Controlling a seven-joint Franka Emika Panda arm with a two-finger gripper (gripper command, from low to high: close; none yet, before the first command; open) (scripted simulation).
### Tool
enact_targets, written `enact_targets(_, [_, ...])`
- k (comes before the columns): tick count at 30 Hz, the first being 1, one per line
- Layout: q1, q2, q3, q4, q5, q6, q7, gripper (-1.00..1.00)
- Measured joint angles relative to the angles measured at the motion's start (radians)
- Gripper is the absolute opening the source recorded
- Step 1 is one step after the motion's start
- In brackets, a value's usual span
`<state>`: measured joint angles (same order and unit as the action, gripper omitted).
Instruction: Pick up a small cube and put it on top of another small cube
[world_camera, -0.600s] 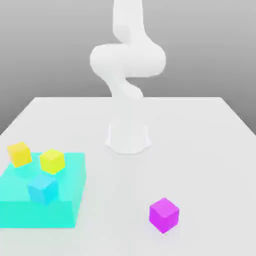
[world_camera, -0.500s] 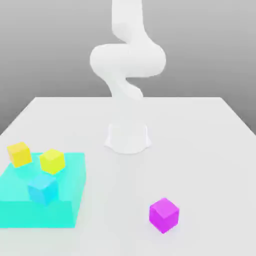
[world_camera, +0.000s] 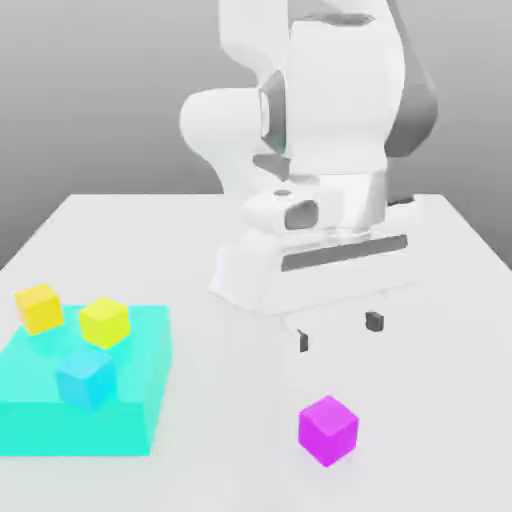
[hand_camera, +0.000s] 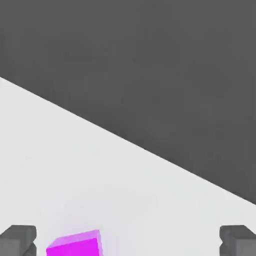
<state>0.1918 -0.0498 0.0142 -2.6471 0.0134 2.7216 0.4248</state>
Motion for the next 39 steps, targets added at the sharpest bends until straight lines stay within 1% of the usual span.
enact_targets(4, [0.017,0.145,0.008,-0.053,-0.019,0.088,-0.046,0.0])
enact_targets(9, [0.025,0.326,-0.002,-0.031,-0.033,0.234,-0.044,0.0])
enact_targets(10, [0.026,0.354,-0.003,-0.027,-0.034,0.257,-0.043,-1.0])
enact_targets(17, [0.025,0.357,-0.002,-0.026,-0.038,0.258,-0.04,-1.0])
enact_targets(23, [0.009,0.165,0.011,-0.059,-0.027,0.1,-0.05,-1.0])
enact_targets(24, [-0.01,0.136,-0.006,-0.059,-0.034,0.073,-0.057,-1.0])
enact_targets(29, [-0.211,0.007,-0.099,-0.043,-0.091,-0.057,-0.107,-1.0])
enact_targets(32, [-0.29,-0.065,-0.158,-0.032,-0.119,-0.132,-0.146,-1.0])
enact_targets(39, [-0.49,-0.213,-0.342,-0.007,-0.18,-0.298,-0.242,-1.0])
